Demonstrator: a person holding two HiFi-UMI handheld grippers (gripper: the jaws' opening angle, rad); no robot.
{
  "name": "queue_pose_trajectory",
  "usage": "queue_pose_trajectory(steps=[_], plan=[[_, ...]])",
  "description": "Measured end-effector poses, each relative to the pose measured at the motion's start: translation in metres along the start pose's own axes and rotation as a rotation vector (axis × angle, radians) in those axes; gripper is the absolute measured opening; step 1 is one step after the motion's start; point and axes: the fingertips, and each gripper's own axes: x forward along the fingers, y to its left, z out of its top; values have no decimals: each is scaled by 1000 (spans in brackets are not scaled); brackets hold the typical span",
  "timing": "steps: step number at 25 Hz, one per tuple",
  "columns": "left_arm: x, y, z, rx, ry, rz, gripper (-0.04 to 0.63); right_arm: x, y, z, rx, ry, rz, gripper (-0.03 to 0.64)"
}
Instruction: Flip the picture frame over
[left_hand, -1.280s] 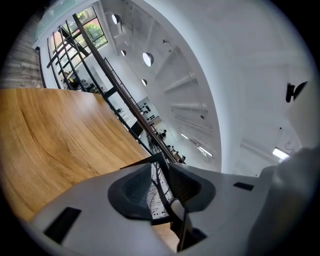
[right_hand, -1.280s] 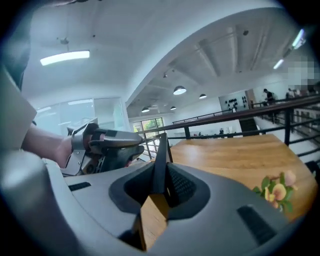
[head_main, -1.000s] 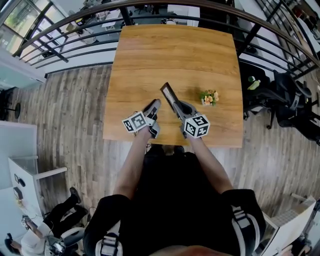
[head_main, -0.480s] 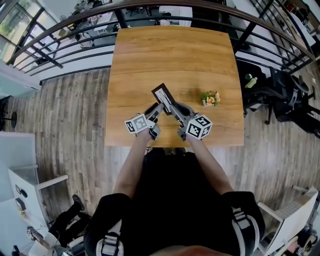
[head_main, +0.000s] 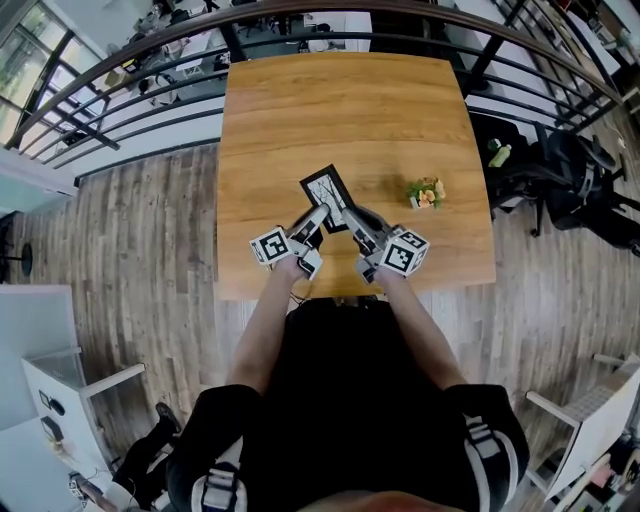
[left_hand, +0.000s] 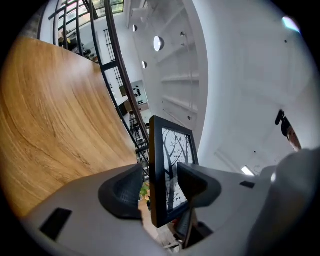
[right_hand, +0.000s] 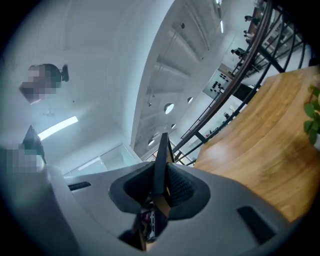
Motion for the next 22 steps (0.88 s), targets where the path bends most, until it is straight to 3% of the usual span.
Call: queue_pose_trajectory(steps=[2,4,7,10,13,15,17,22], plan=[[2,3,4,36,20,17,219,0,-2,-2,16,-18,1,77],[-2,12,11,111,43,83,215,1,-4,-5,2,-18,-10,77],[2,1,7,22,39,6,182,-2,-10,-6,-7,-21,-41,77],[-3,7,9,39,62,30,153,-4,-17,-7,-11,-32,-82,77],[-4,4,10,13,67,3,135,-4,-25,-13,-17,-33,-113,78],[-11,16,17,117,92,81,129,-5,-31,-20,-36,-6,-145,78],[-13,18,21,204,116,107,123,-7,-35,-26,-45,17,-178,78],[-9,16,18,273,155,115,118,-9,-48,-41,-54,44,-251,81]])
